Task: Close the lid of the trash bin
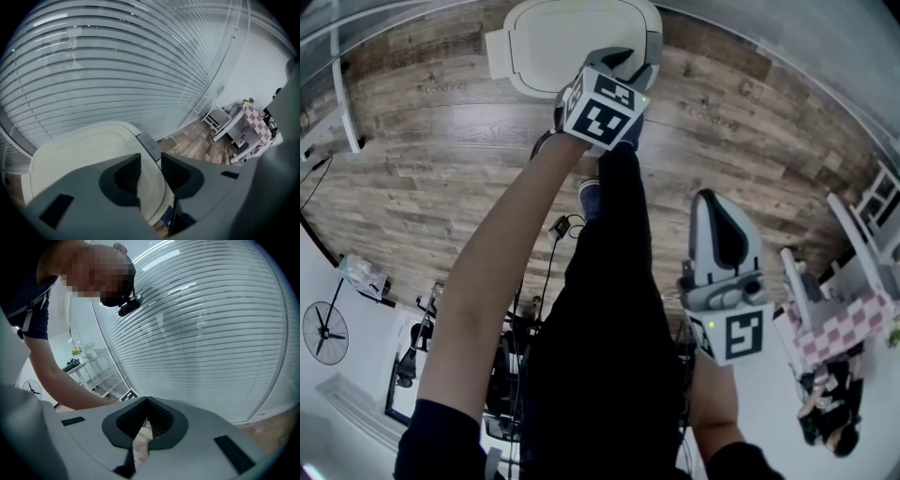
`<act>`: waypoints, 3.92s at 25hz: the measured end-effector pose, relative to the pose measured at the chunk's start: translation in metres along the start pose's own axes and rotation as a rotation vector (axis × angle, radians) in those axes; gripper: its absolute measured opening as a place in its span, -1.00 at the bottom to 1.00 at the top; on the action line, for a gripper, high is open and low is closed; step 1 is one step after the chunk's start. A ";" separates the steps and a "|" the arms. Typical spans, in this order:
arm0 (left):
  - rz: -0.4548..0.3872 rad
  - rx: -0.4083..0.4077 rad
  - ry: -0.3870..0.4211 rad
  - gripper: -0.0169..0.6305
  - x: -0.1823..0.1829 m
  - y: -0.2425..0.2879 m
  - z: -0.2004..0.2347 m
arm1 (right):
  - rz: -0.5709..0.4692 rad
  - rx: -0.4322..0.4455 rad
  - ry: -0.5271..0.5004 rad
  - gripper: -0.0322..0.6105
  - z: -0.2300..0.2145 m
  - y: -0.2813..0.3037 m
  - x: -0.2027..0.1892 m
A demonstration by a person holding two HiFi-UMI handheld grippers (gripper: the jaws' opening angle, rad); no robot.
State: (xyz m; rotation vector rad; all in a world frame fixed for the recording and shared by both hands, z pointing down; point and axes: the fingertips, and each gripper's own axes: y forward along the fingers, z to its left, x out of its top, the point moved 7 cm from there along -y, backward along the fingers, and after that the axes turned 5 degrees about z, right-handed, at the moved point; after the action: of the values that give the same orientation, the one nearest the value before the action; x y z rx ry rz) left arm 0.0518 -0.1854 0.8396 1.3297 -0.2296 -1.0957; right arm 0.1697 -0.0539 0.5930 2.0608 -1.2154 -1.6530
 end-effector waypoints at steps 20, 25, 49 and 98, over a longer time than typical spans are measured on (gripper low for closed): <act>-0.167 0.003 -0.147 -0.32 -0.003 -0.068 0.002 | -0.066 -0.040 -0.109 -0.89 -0.008 -0.035 0.017; -0.229 0.063 -0.236 -0.23 -0.028 -0.137 -0.004 | -0.112 -0.037 -0.127 -0.89 0.014 -0.057 0.038; -0.665 0.338 -0.291 -0.12 -0.108 -0.454 -0.109 | -0.218 -0.073 -0.345 -0.89 0.096 -0.197 0.059; -0.974 0.361 -0.018 -0.12 -0.149 -0.628 -0.203 | -0.448 -0.137 -0.432 -0.89 0.206 -0.303 0.048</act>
State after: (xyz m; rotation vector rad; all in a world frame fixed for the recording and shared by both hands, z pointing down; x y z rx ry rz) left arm -0.2004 0.1502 0.3094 1.8146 0.2629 -1.9374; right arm 0.1243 0.1645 0.2990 2.0581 -0.7357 -2.4061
